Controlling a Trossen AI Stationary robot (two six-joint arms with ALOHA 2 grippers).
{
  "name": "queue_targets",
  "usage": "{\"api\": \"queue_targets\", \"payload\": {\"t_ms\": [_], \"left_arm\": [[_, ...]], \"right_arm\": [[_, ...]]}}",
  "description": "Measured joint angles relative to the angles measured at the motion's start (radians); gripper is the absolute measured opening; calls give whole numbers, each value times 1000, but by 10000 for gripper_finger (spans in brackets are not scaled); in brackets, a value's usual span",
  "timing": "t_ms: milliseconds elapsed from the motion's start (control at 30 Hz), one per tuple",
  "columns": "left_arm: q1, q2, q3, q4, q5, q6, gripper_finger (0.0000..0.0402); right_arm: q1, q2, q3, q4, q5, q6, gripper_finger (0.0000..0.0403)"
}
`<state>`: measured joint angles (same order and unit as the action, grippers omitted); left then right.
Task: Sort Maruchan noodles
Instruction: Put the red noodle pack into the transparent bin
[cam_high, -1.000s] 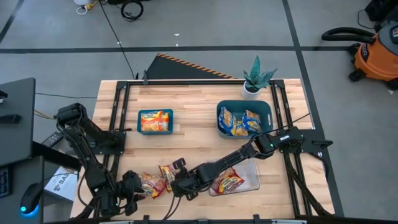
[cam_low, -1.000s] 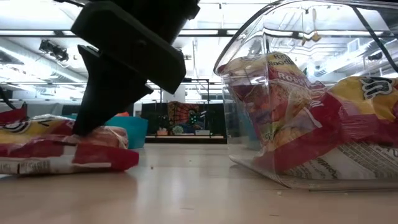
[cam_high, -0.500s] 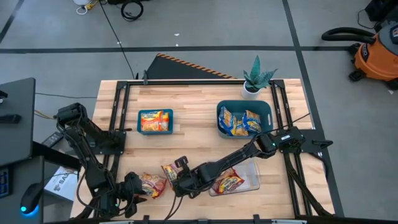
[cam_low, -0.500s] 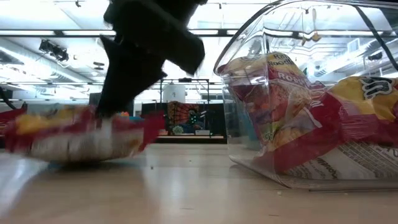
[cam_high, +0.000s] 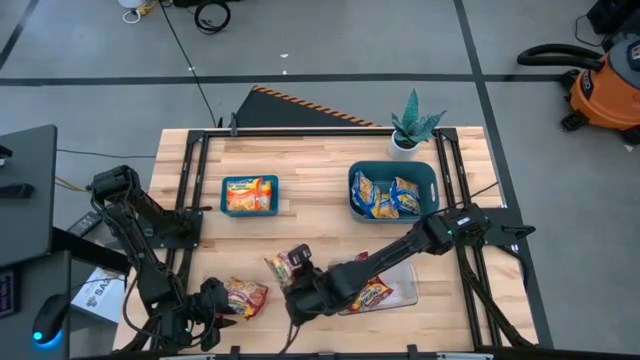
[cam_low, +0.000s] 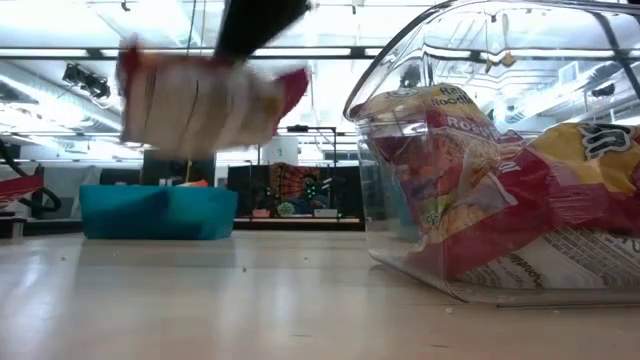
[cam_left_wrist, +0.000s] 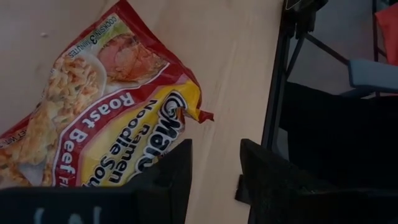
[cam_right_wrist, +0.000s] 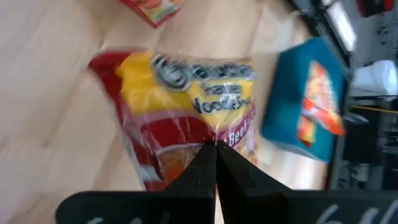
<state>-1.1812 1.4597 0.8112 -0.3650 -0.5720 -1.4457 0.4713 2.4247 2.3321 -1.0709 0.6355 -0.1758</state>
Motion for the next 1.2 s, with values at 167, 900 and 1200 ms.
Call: {"api": "queue_targets", "payload": {"t_ms": [167,900,1200], "left_arm": [[0,0,0,0,0,1,141],[0,1,0,-4,-85,44,141],[69,12,0,-8,-108,126,141]], "right_arm": [[29,-79,-1,-79,30,78,5],[247,-356,-219,-493,-14,665,5],[327,-590,-695,-442,-144,1081,6]]}}
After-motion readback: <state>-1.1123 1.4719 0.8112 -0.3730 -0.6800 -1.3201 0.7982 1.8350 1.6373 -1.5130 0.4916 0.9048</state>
